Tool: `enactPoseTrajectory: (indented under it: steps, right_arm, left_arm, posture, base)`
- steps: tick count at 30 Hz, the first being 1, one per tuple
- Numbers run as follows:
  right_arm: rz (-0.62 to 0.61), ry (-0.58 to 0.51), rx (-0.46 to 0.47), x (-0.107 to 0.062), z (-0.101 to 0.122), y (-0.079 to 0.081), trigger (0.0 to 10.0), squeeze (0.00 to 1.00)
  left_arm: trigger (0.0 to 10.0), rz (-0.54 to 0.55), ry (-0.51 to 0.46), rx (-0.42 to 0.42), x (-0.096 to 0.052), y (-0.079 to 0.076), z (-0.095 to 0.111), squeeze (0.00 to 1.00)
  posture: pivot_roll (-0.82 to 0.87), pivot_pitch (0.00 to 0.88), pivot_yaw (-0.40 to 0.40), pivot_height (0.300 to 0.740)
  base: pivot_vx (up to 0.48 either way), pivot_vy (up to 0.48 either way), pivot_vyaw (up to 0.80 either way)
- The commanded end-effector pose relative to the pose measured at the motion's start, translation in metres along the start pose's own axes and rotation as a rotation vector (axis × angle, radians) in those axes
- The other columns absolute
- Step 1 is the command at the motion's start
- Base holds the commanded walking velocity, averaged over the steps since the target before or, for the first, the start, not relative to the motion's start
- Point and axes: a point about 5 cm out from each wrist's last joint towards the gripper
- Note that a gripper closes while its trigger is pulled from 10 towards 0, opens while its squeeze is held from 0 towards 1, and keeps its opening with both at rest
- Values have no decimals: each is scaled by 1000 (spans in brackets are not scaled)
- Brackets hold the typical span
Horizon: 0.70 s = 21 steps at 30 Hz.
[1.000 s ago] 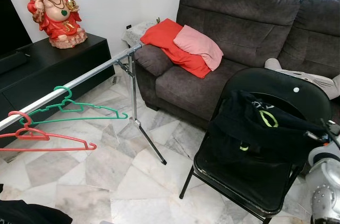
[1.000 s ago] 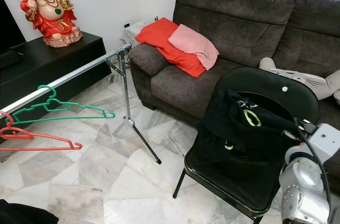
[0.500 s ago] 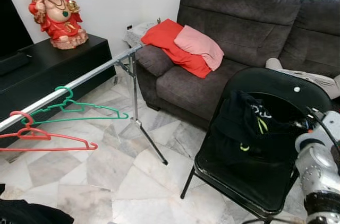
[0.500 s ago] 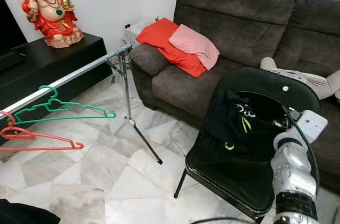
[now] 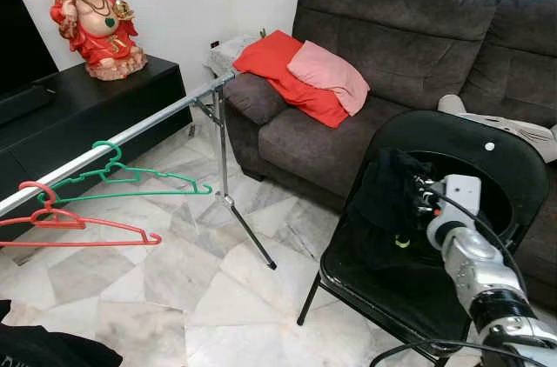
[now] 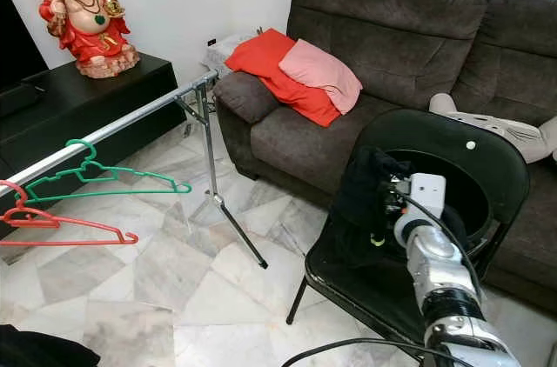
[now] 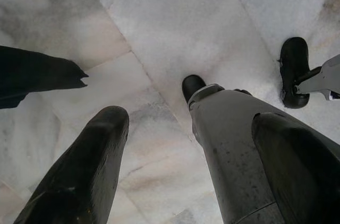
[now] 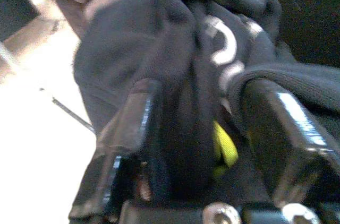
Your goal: Hang hanger
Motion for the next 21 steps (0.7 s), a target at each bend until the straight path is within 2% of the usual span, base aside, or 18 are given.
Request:
enactPoseTrajectory:
  steps: [1, 4, 8, 14, 17, 18, 19, 21]
  right_arm:
    - [46, -20, -40, 2, 5, 6, 10000, 1000]
    - [8, -14, -51, 3, 5, 2, 10000, 1000]
    - [-57, -90, -31, 3, 20, -10, 10000, 1000]
    - [-45, -90, -56, 6, 26, -5, 10000, 1000]
    - [-38, -38, -77, 7, 20, 1, 10000, 1000]
    - [-37, -16, -83, 7, 16, 3, 10000, 816]
    - [-38, -7, -89, 7, 14, 3, 10000, 0]
    - [-36, -3, -85, 7, 12, 5, 10000, 0]
  left_arm:
    - [10000, 3, 20, 3, -1, 2, -5, 0]
    - [10000, 2, 20, 3, -1, 3, -5, 0]
    - [10000, 2, 22, 5, -1, 3, -6, 0]
    - [10000, 2, 24, 6, -1, 3, -7, 0]
    - [10000, 2, 24, 6, -1, 3, -7, 0]
    - [10000, 2, 25, 7, -1, 3, -7, 0]
    - [10000, 2, 25, 7, -1, 4, -7, 0]
    - [10000, 3, 26, 7, -1, 4, -8, 0]
  posture:
    - [50, 14, 19, 740]
    - [53, 15, 18, 740]
    - [54, 22, 18, 740]
    - [54, 26, 18, 740]
    - [58, 31, 19, 740]
    - [60, 34, 19, 740]
    - [60, 36, 20, 740]
    - [60, 37, 21, 740]
  base:
    - [0, 0, 0]
    - [0, 0, 0]
    - [0, 0, 0]
    - [0, 0, 0]
    - [0, 0, 0]
    - [0, 0, 0]
    - [0, 0, 0]
    - [0, 0, 0]
Point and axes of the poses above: a point about 5 cm out from each wrist's last joint towards the gripper, its own x axis pointing out of the wrist towards the gripper, its own z axis along the axis of the wrist's last joint, y = z × x, and after that the axes turned 13 degrees about -x, right-handed
